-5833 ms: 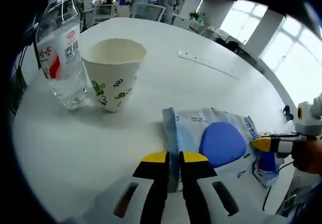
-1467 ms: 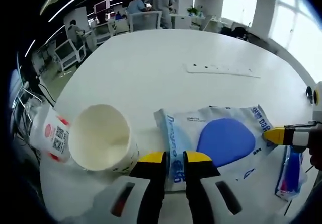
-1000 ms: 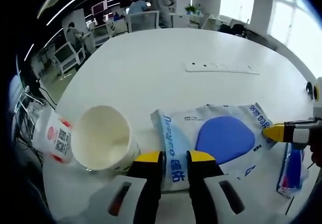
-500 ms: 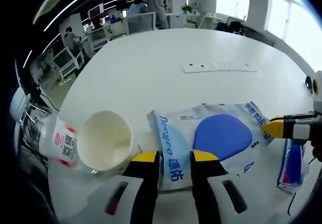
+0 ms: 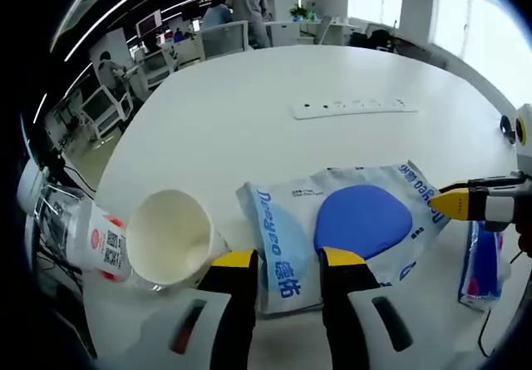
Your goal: Arrange the tabletop items into an orderly group along one side of the table until the central work area is clear of visible clutter.
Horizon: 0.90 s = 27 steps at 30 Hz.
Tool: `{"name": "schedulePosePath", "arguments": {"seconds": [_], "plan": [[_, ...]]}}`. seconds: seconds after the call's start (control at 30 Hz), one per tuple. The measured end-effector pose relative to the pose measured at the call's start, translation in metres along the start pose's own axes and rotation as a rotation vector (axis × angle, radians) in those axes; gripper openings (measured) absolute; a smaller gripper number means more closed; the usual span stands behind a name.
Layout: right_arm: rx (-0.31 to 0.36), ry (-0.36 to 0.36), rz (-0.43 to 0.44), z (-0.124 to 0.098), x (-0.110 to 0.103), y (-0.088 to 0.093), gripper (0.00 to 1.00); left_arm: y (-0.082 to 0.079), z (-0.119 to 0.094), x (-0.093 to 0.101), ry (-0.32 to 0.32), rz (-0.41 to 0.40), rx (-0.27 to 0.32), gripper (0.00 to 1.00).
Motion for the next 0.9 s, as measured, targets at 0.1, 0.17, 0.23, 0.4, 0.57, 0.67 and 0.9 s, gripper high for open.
{"name": "schedulePosePath", "arguments": {"seconds": [0.1,0.17,0.23,0.4,0.57,0.67,0.9], "plan": [[0.002,0.000,-0.002,-0.001,0.000,0.000,0.16,0.001,0.000,0.000,-0.010,0.015,-0.007,0.30],[0.002,0.003,-0.006,-0.002,0.001,0.000,0.16,0.001,-0.002,-0.001,-0.024,0.029,-0.008,0.34],[0.007,0.002,-0.002,-0.004,0.001,-0.001,0.15,0.000,-0.001,-0.001,-0.027,0.053,-0.009,0.35],[0.012,0.003,-0.003,-0.007,0.000,-0.002,0.15,-0.003,-0.005,0.001,-0.018,0.045,0.004,0.34],[0.022,0.006,-0.006,-0.013,0.002,-0.004,0.16,-0.002,-0.008,0.007,-0.001,0.047,0.007,0.34],[0.028,0.012,-0.022,-0.016,0.002,-0.005,0.18,0.000,-0.011,0.008,0.003,0.048,0.013,0.34],[0.041,0.024,-0.041,-0.023,0.002,-0.003,0.24,-0.002,-0.018,0.017,0.069,0.024,0.076,0.38]]}}
Point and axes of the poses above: the point that each gripper's makers call its tool centre point, and the gripper's own axes: z roughly forward along the fingers, x roughly to its right, y roughly out of its underside, the point moved 2 cm from there along -z, roughly backward along the fingers, and after that the axes turned 14 degrees about -x, right-handed, at the moved point
